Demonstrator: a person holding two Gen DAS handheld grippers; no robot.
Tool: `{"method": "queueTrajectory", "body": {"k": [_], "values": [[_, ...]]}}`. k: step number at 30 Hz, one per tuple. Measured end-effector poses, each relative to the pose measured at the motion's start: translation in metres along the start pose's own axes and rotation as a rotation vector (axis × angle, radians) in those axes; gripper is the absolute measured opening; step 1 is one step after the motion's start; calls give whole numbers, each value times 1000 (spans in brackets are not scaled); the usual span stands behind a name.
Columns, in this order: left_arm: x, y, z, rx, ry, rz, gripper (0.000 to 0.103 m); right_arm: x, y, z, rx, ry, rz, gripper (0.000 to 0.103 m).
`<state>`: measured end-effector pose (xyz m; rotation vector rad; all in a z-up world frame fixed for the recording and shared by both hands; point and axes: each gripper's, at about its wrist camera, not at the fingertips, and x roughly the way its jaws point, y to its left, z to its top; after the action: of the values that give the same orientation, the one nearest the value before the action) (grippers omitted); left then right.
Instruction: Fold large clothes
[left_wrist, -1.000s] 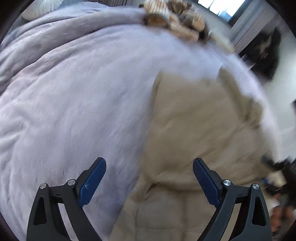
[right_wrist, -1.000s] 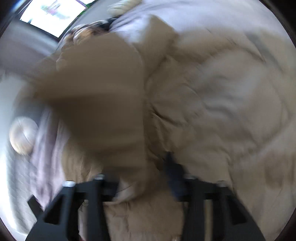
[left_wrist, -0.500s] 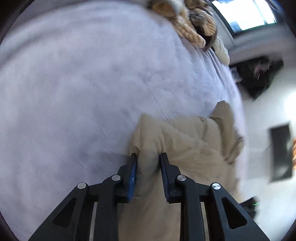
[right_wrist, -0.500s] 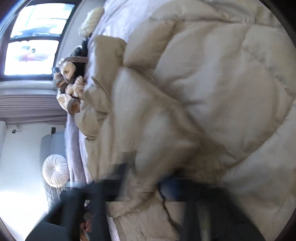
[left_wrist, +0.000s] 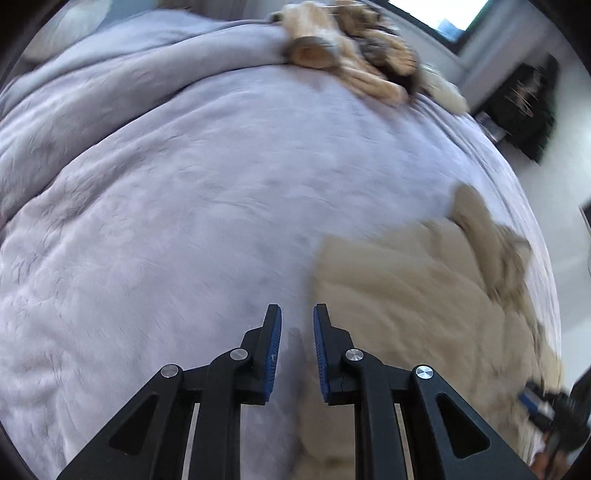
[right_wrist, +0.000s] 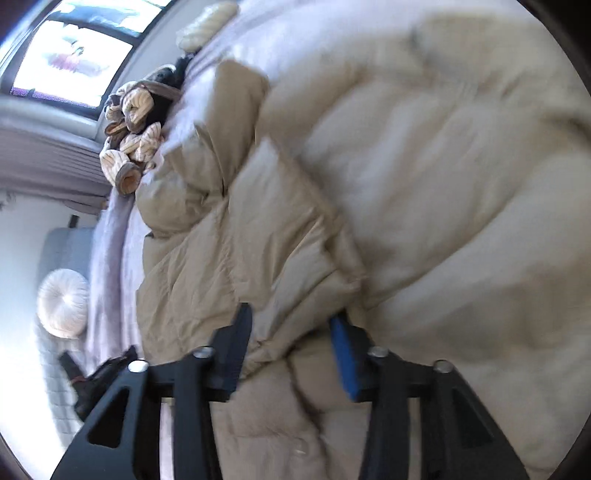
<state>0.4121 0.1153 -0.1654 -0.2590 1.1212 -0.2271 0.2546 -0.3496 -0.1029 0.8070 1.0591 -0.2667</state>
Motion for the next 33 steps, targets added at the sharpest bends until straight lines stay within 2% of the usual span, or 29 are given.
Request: {"method": "queueTrajectory", "body": {"k": [1,2,3,4,7,9,11,13,14,16,19,23,26,28,33], "values": [[-1,-11,-7,30,2,-5,20,-8,2,1,-17,-25,-29,48],[0,-18,-12,48,9,-11,20,-15,4,3,-33,-46,-31,42],[1,-24,-18,67,18,-7,20,-21,5,3,-50,-59,-30,34],[10,-35,-26,102,42,15,20,-23,11,3,-90,-68,-29,20],[24,-49,-51,154,65,99,20,-13,25,0,-220,-46,-61,16],[29,-51,-56,154,55,120,20,5,29,1,-285,-25,-128,15],[33,-50,-55,143,59,125,20,16,14,-1,-290,6,-181,10],[34,-52,-54,159,65,146,20,20,-1,5,-246,13,-142,8],[35,-53,-53,166,67,154,20,18,-4,8,-238,10,-143,8],[33,-55,-53,174,67,168,20,6,-10,15,-209,-25,-199,9],[32,-57,-57,173,60,183,20,-8,-13,30,-166,-76,-92,9],[34,-60,-61,165,49,205,20,14,13,54,-228,-46,12,9],[35,-62,-61,161,50,217,20,54,13,59,-252,9,-101,7],[34,-63,-60,155,54,224,20,63,-1,64,-194,20,-70,7],[21,-69,-56,145,53,248,20,30,-18,68,-147,-14,-54,12]]}}
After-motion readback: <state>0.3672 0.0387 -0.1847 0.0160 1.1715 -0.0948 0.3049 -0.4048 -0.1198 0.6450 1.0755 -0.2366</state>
